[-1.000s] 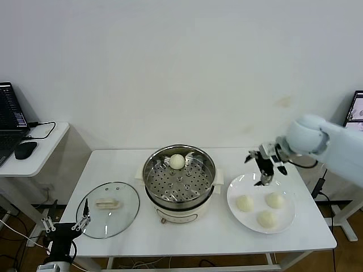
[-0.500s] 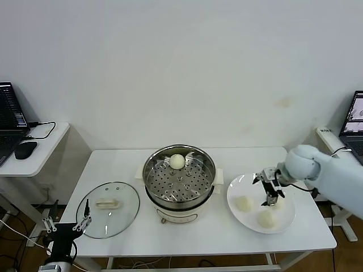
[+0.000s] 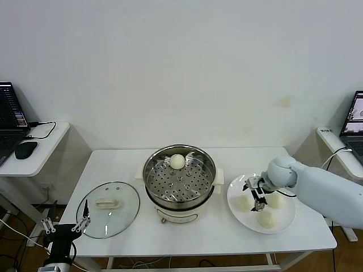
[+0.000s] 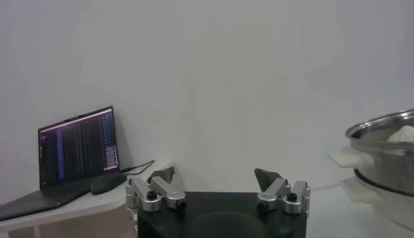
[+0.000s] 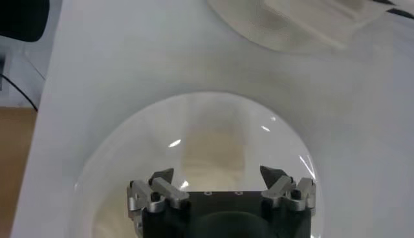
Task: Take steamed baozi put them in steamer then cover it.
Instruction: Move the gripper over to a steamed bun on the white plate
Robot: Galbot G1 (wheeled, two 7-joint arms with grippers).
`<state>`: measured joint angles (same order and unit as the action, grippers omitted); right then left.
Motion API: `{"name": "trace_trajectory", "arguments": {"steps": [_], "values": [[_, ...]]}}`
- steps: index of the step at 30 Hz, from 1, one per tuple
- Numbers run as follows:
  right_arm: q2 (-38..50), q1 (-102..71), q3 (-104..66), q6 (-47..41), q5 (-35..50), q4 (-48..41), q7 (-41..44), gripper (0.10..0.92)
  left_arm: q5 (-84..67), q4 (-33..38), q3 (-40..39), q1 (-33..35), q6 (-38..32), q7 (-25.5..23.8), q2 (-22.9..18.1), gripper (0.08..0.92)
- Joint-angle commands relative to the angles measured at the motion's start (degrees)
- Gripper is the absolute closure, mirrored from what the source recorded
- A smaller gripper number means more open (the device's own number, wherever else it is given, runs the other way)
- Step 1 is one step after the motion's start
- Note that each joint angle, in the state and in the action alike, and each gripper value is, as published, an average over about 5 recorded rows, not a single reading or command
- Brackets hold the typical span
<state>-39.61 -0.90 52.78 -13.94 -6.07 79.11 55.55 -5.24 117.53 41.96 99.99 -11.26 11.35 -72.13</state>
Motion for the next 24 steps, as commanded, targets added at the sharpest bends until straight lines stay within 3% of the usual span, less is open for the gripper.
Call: {"name": "trace_trajectory", "arguments": {"steps": [1, 24], "values": [[-2.41, -1.44, -0.73, 0.08, -1.40, -1.86, -0.25, 0.202, 0.07, -0.05, -0.09, -0.04, -0.02, 0.00, -0.03, 0.177], [-1.55, -1.21, -2.16, 0.47, -2.62, -1.89, 1.00, 0.393, 0.41, 0.01, -0.53, -0.06, -0.29, 0.12, -0.42, 0.177]]}}
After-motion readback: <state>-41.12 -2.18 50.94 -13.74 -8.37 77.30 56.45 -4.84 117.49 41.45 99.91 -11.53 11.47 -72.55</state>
